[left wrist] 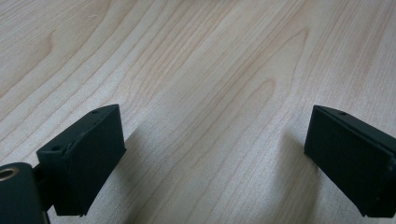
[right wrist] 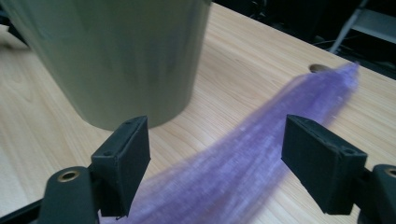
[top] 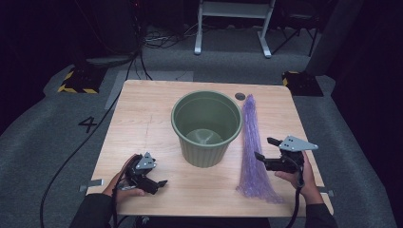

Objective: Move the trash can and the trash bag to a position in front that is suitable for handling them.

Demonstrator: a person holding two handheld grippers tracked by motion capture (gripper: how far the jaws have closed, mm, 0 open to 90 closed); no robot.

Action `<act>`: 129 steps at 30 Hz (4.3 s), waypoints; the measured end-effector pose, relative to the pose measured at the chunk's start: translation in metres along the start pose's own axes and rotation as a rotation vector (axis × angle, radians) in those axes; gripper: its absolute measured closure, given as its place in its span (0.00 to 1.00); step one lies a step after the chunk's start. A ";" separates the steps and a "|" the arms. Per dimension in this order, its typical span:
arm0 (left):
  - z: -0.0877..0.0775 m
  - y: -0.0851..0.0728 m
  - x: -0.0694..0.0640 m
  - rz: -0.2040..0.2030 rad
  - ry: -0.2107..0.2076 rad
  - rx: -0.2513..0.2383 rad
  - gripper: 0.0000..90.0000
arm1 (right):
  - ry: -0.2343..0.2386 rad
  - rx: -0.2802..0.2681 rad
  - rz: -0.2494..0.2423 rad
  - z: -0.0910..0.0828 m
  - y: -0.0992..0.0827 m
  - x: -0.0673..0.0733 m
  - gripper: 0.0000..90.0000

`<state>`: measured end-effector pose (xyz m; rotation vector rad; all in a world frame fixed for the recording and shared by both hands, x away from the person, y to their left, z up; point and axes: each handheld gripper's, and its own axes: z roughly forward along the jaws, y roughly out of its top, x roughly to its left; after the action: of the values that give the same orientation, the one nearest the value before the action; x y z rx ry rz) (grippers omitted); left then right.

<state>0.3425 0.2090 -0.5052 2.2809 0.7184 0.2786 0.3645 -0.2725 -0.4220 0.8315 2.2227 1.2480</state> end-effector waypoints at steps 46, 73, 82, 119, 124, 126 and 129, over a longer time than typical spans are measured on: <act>0.018 0.019 0.003 -0.007 0.007 0.003 0.05 | 0.059 0.093 -0.124 0.030 0.023 0.030 0.23; 0.048 0.050 0.001 0.001 0.001 0.000 0.07 | 0.051 0.227 0.041 -0.015 -0.084 -0.003 0.51; 0.043 0.046 -0.002 0.001 0.003 -0.007 0.09 | 0.139 0.170 -0.014 -0.005 -0.079 0.022 0.68; 0.043 0.072 -0.076 0.049 -0.119 -0.107 0.21 | 0.241 0.149 -0.151 0.071 -0.042 0.107 0.68; 0.050 0.075 -0.084 0.071 -0.134 -0.096 0.20 | 0.248 0.150 -0.154 0.072 -0.041 0.109 0.64; 0.056 0.076 -0.086 0.079 -0.129 -0.074 0.22 | 0.251 0.148 -0.140 0.071 -0.042 0.107 0.60; 0.065 0.076 -0.084 0.084 -0.125 -0.019 0.31 | 0.254 0.151 -0.141 0.070 -0.042 0.107 0.57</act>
<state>0.3304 0.0792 -0.4987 2.2911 0.5546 0.1791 0.3217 -0.1740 -0.5028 0.5829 2.5552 1.1858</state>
